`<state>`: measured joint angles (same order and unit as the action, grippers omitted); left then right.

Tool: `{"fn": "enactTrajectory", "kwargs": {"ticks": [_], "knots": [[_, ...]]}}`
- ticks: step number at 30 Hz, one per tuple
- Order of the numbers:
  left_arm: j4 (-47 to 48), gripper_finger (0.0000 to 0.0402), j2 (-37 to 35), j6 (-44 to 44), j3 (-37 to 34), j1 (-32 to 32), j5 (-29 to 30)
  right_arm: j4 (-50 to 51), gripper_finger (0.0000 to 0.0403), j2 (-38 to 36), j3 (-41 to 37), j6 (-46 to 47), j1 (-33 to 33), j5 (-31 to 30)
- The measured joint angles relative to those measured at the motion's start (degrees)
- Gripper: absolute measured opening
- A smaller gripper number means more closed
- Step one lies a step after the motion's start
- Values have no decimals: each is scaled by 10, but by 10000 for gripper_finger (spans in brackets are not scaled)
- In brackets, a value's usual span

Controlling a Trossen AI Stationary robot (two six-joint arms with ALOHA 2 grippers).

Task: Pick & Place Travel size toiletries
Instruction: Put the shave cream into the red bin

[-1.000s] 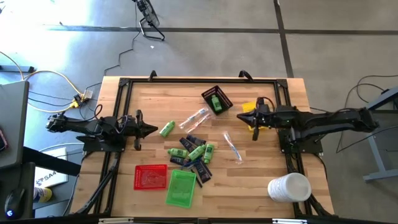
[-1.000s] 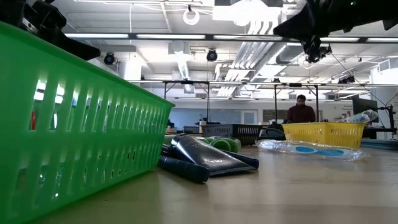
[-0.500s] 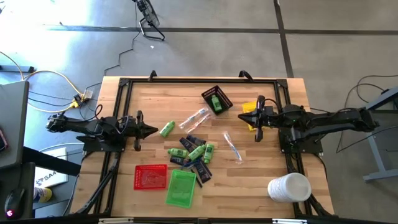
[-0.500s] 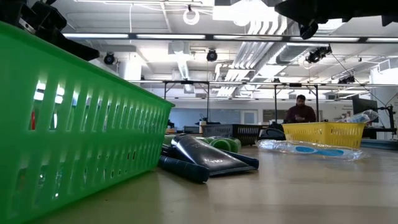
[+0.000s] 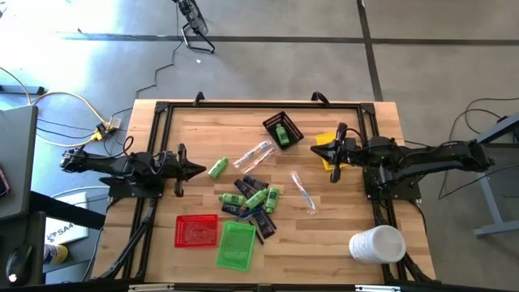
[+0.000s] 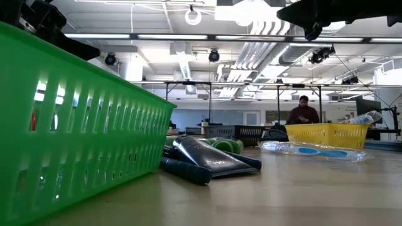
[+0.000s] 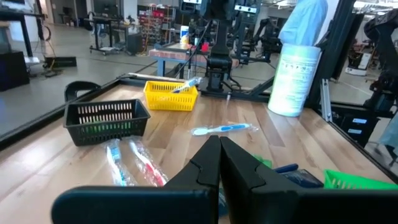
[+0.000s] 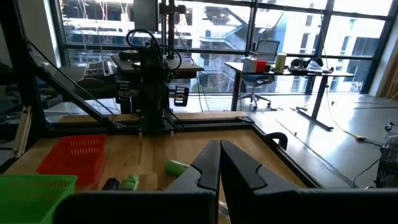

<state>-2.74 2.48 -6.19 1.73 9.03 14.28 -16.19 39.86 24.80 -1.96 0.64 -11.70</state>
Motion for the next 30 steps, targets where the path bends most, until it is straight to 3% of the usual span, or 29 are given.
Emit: {"fn": "enactTrajectory", "kwargs": {"ticks": [11, 30], "knots": [[-30, 3, 0, -1, 1, 0, 9, 95, 4, -28, 0, 64, 0, -1], [-52, 3, 4, -68, 2, 0, 5, 103, 4, -21, 0, 64, 0, -1]]}}
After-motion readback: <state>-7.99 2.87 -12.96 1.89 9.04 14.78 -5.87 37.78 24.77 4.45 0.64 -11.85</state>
